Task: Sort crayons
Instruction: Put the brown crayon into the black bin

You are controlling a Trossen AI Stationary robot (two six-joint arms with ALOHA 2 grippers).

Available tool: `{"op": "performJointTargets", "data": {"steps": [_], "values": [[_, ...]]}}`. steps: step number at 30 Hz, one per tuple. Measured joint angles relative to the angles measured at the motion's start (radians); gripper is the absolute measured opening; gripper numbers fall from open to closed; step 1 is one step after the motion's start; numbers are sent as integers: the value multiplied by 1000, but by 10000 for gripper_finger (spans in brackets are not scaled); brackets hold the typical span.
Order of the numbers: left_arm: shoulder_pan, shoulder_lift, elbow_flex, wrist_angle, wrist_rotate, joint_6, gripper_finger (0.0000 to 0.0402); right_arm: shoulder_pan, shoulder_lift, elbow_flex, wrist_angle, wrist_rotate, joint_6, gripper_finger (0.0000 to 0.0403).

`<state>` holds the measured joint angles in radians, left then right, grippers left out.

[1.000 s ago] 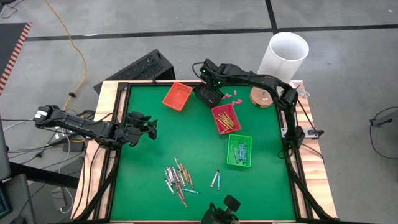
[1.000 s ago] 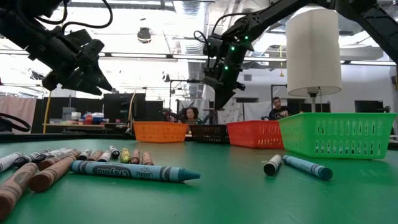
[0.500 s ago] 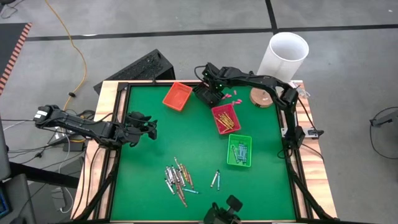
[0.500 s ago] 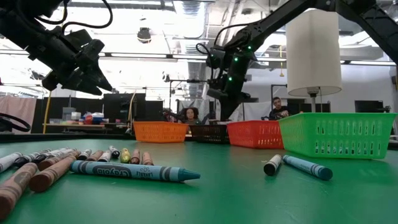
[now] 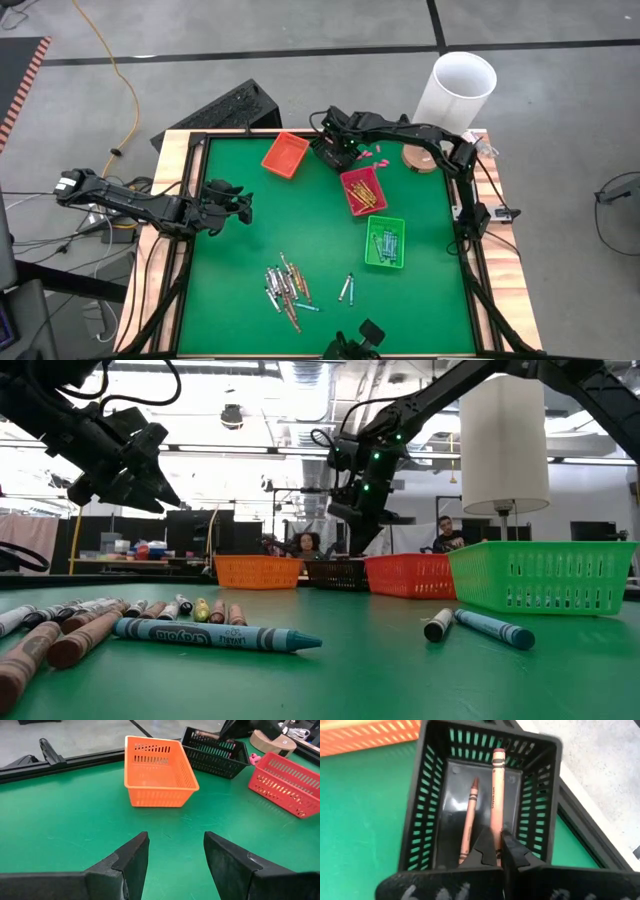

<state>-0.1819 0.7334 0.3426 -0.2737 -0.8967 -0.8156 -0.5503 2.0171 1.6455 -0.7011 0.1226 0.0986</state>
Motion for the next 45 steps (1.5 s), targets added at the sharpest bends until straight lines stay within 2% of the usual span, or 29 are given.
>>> {"op": "performJointTargets", "data": {"steps": [45], "values": [[0, 0, 0, 3, -5, 0, 180, 20, 53, 0, 39, -20, 7, 2]]}}
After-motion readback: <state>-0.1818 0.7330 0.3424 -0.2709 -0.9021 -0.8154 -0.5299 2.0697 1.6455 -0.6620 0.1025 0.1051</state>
